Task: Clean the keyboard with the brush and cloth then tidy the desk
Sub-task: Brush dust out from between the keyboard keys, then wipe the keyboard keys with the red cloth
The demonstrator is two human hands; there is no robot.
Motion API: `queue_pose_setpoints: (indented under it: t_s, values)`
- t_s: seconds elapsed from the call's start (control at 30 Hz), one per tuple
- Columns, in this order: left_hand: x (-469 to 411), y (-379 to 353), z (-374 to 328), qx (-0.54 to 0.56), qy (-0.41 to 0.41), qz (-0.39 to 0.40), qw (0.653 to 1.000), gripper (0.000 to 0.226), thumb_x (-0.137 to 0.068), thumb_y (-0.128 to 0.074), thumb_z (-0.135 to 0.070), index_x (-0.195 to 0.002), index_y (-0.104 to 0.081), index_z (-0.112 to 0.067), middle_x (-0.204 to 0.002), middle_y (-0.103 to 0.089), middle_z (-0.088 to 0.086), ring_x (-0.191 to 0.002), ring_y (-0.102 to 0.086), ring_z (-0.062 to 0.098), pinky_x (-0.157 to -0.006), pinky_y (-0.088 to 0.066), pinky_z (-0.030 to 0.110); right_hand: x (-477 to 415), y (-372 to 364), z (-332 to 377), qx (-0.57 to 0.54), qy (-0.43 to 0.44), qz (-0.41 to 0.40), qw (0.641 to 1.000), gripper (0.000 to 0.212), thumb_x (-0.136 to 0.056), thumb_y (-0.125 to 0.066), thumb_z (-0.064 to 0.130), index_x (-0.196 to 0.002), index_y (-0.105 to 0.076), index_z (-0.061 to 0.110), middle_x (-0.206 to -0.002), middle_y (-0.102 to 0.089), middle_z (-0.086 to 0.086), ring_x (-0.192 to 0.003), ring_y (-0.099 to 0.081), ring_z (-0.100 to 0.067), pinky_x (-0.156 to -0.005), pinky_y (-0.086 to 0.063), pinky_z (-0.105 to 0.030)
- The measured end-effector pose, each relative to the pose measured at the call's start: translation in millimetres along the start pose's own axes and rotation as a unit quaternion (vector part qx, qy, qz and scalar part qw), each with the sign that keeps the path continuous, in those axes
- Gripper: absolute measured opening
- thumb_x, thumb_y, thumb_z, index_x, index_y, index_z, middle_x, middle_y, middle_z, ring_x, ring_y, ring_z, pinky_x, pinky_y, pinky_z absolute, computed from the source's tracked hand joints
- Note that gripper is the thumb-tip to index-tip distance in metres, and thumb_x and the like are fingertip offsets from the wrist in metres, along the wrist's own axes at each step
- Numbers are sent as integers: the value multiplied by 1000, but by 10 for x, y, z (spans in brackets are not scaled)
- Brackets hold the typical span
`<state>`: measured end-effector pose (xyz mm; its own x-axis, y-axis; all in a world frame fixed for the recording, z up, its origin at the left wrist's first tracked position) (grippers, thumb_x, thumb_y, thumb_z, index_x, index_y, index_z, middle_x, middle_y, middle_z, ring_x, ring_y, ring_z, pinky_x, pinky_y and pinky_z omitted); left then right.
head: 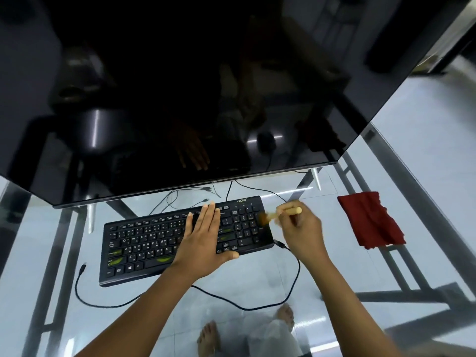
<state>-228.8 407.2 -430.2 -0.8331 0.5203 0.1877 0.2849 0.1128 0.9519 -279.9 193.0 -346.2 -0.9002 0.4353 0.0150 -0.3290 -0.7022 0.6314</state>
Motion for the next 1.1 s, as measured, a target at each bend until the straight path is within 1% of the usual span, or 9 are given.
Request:
queue_pose_setpoints:
  t_s: [0.07,0.2,0.33,0.43,0.6,0.7,0.8,0.93,1.1]
  values:
    - [-14,-3,-14,3,1,-7,1000,119,-70,-31,-88,-154,4,-11,-160,18,3,-144,25,15,-117,13,46,9,-152,-26,-9,-24,70,997,15,-92,-59,13,-80,-61,22,-66,-70,10,-64,-67,-2,-66,-52,-18]
    - [-38,-45,-78,-12,0,3,1000,121,-67,-21,-92,-153,6,-11,-161,17,3,-145,25,16,-117,13,46,-53,-12,-53,-31,1,-6,999,15,-92,-60,13,-82,-63,23,-78,-69,12,-76,-66,-5,-70,-52,-21]
    - [-94,-74,-128,-2,17,2,1000,124,-64,-15,-95,-154,3,-10,-161,15,3,-145,24,15,-116,15,46,-101,-181,-131,-71,-27,94,993,11,-93,-59,9,-85,-65,14,-68,-71,9,-69,-69,-7,-63,-49,-10]
    - [-180,-43,-284,10,25,-11,1000,124,-64,-11,-96,-154,-2,-10,-162,9,3,-146,20,14,-118,12,48,-235,193,-331,-97,-40,-9,994,15,-89,-63,5,-82,-66,18,-80,-70,4,-70,-63,-6,-60,-43,-7]
    - [-462,14,-1024,15,-32,-19,999,112,-75,-19,-87,-154,2,-11,-161,14,1,-146,21,12,-118,11,47,-246,979,-1061,-175,-123,-77,974,12,-83,-72,7,-76,-69,17,-80,-71,-1,-77,-67,-18,-70,-54,-28]
    - [-701,-13,-1506,22,-63,-24,997,102,-80,-14,-80,-153,2,-10,-160,16,0,-144,23,12,-118,12,45,-157,1270,-1365,-119,-113,-103,981,17,-84,-71,1,-75,-66,15,-78,-67,-6,-67,-61,-15,-56,-49,-15]
    - [-908,-108,-1894,22,-77,-14,997,95,-83,-10,-74,-153,8,-13,-158,22,-1,-144,26,12,-118,15,43,-106,1289,-1555,-22,-59,-110,992,30,-80,-72,-4,-71,-60,21,-79,-61,-2,-66,-58,-11,-57,-46,-10]
    - [-1070,-271,-2186,7,-83,13,996,93,-84,-8,-71,-152,10,-13,-158,21,1,-143,27,14,-116,17,41,-40,1059,-1719,128,9,-69,989,18,-75,-81,10,-84,-66,16,-81,-65,2,-67,-59,-16,-59,-52,-28]
    - [-1112,-401,-2256,-11,-68,22,997,95,-80,1,-74,-153,8,-12,-158,21,1,-145,24,17,-116,17,42,-111,969,-1772,198,42,-32,979,24,-76,-81,22,-98,-70,20,-91,-70,3,-77,-64,-16,-71,-50,-28]
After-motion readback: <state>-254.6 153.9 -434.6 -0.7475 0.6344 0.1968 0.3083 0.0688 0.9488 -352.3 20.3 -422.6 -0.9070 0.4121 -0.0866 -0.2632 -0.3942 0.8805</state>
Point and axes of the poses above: each hand's wrist, its own x-axis away from the middle knuckle, its own y-axis out of the back of the hand, z = x × y, the point moved 9 cm from there along -x, towards the middle knuckle
